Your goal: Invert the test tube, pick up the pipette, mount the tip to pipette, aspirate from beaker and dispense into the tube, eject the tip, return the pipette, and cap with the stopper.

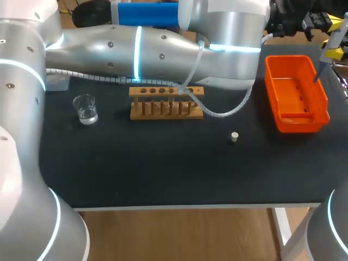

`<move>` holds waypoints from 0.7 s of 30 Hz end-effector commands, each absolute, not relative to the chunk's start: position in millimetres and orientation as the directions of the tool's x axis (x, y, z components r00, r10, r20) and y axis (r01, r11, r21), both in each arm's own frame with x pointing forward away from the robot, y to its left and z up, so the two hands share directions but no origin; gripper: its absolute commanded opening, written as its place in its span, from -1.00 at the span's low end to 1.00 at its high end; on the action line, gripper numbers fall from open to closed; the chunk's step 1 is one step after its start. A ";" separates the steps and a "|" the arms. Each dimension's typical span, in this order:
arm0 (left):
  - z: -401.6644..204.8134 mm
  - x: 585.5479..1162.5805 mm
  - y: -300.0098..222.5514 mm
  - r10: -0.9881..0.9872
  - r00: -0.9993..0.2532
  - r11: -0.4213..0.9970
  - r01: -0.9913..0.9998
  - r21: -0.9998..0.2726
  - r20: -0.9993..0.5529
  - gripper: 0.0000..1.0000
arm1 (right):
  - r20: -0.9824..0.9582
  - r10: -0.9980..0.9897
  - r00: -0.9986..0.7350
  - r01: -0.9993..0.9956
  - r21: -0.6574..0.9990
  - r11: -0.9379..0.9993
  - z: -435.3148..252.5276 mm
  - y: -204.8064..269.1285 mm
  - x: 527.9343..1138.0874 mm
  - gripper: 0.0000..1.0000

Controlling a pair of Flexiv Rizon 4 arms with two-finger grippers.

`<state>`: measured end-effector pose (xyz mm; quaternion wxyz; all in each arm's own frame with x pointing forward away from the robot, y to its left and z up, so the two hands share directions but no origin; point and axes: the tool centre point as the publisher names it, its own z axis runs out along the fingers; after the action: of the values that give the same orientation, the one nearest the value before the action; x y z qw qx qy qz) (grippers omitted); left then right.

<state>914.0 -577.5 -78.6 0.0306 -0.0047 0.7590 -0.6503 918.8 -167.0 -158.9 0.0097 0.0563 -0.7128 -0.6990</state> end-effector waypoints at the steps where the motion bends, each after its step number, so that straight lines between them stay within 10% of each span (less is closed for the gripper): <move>1: -86.7 914.9 -580.1 -0.046 -0.998 0.152 0.033 -0.988 -0.041 -1.00 | -0.065 -0.095 -0.993 -0.067 0.998 0.019 -149.6 -165.7 919.2 -1.00; 16: -47.4 917.0 -567.0 -0.085 -0.993 0.119 0.074 -0.990 -0.085 -1.00 | -0.065 -0.095 -0.993 -0.067 0.998 0.019 -149.6 -165.7 919.2 -1.00; 17: -43.4 917.6 -565.3 -0.088 -0.992 0.123 0.079 -0.989 -0.090 -0.84 | -0.065 -0.095 -0.993 -0.067 0.998 0.019 -149.6 -165.7 919.2 -1.00; 20: -32.1 918.5 -559.8 -0.094 -0.990 0.131 0.095 -0.987 -0.107 1.00 | -0.065 -0.095 -0.993 -0.067 0.998 0.019 -149.6 -165.7 919.2 -1.00; 21: -28.2 918.8 -557.4 -0.098 -0.989 0.133 0.099 -0.986 -0.113 1.00 | -0.065 -0.095 -0.993 -0.067 0.998 0.019 -149.6 -165.7 919.2 -1.00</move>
<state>923.8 -565.5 -35.6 0.0727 0.0032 0.7465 -0.6613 920.0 -166.0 -150.5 0.0106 0.0573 -0.7129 -0.6989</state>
